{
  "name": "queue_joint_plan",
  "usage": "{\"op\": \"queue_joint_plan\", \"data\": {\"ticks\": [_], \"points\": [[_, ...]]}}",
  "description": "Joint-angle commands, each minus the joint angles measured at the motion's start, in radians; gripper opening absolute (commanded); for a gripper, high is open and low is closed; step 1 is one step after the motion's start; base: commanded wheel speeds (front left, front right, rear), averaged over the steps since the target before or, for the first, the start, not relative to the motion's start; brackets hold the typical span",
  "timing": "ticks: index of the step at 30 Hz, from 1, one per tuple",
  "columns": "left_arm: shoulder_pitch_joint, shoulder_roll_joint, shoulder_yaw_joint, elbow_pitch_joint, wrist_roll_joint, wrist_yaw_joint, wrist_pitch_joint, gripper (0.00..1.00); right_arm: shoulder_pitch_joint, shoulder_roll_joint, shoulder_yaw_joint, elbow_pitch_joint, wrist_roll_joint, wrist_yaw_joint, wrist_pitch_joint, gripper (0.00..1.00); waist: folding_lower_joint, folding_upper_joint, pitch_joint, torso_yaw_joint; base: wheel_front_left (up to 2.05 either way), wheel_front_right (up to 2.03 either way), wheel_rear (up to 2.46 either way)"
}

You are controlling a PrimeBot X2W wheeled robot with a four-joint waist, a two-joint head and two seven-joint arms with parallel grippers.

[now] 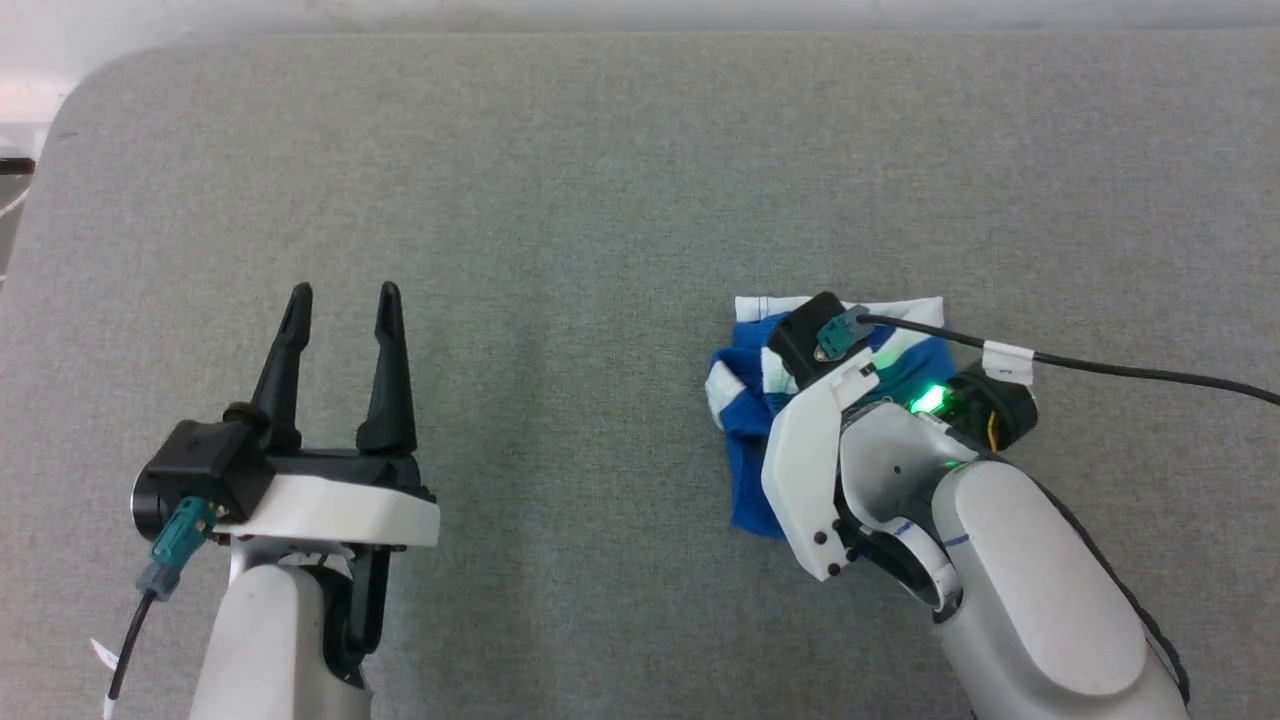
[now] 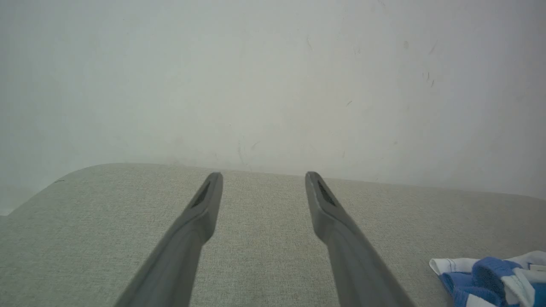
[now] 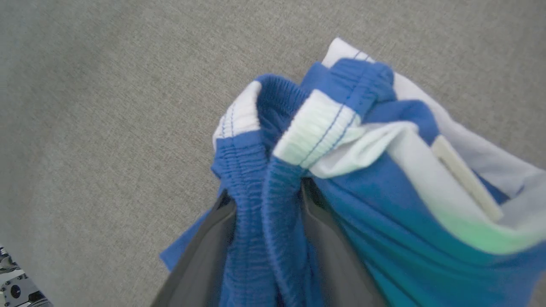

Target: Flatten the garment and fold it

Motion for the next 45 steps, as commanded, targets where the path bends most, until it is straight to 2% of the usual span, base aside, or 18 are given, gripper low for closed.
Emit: {"op": "queue_joint_plan", "data": {"ticks": [1,6,12,18,22,27,32,36,43,44,45], "points": [[-0.010,-0.002,0.000,0.003,-0.001,0.006,-0.005,1.00,-0.006,0.002,0.001,0.007,0.012,-0.001,-0.008,1.00,-0.0001,0.0000,-0.006,-0.006,0.00,0.00,0.00],[0.015,-0.002,0.012,0.018,0.008,0.004,-0.005,1.00,0.036,0.003,0.010,-0.053,0.104,-0.001,-0.051,1.00,-0.0001,0.0000,-0.057,-0.040,0.00,0.00,0.00],[0.043,-0.002,0.033,0.019,0.017,-0.001,-0.005,1.00,0.140,0.003,-0.043,-0.230,0.175,-0.001,-0.096,1.00,-0.0001,0.0000,-0.122,-0.087,0.00,0.00,0.00],[0.072,-0.002,0.047,0.015,0.017,-0.004,-0.005,1.00,0.264,0.003,-0.152,-0.367,0.222,-0.001,-0.139,1.00,-0.0001,0.0000,-0.159,-0.117,0.00,0.00,0.00],[0.077,-0.002,0.049,0.011,0.015,-0.006,-0.005,1.00,0.309,0.003,-0.262,-0.405,0.265,-0.001,-0.286,1.00,-0.0001,0.0000,-0.165,-0.120,0.00,0.00,0.00],[0.069,-0.002,0.047,0.000,0.010,-0.009,-0.005,1.00,0.328,0.003,-0.392,-0.275,0.266,-0.001,-0.474,1.00,-0.0001,0.0000,-0.154,-0.103,0.00,0.00,0.00],[0.060,-0.002,0.039,0.001,0.010,-0.011,-0.005,1.00,0.297,0.003,-0.414,-0.092,0.254,-0.001,-0.562,1.00,-0.0001,0.0000,-0.133,-0.075,0.00,0.00,0.00],[0.055,-0.002,0.038,0.000,0.007,-0.012,-0.005,1.00,0.255,0.003,-0.385,0.029,0.257,-0.001,-0.567,1.00,-0.0001,0.0000,-0.113,-0.057,0.00,0.00,0.00],[0.044,-0.002,0.021,0.008,-0.001,-0.013,-0.005,1.00,0.204,0.003,-0.316,0.186,0.249,-0.001,-0.468,1.00,-0.0001,0.0000,-0.097,-0.028,0.00,0.00,0.00],[0.045,-0.002,0.019,0.009,-0.002,-0.012,-0.005,1.00,0.202,0.003,-0.309,0.204,0.243,-0.001,-0.444,0.84,-0.0001,0.0000,-0.097,-0.026,0.00,0.00,0.00],[0.045,-0.002,0.018,0.009,-0.002,-0.011,-0.005,1.00,0.199,0.003,-0.304,0.217,0.244,-0.001,-0.423,0.47,-0.0001,0.0000,-0.096,-0.026,0.00,0.00,0.00]]}}
